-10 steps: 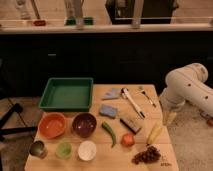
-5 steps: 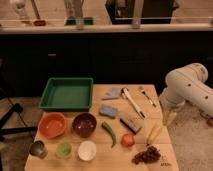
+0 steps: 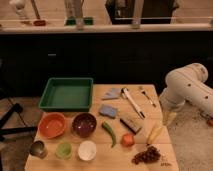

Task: Place fork in plastic cup

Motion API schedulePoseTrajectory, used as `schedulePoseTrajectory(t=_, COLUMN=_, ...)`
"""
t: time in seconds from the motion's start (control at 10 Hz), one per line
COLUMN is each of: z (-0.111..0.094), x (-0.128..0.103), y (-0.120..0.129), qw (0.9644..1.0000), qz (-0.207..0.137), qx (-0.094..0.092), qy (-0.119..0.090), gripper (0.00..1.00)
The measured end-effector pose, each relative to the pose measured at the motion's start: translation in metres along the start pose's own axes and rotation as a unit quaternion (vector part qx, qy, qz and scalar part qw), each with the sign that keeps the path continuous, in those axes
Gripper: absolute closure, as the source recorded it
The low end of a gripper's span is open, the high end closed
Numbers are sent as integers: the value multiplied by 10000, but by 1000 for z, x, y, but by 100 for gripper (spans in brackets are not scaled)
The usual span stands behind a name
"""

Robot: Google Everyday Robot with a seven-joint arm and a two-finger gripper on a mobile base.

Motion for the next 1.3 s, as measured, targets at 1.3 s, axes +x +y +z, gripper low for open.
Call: schedulePoseTrajectory(t=1.3, z=19, x=-8, y=-39, qw=9966, qz=800, qx=48, qy=-177, gripper=20)
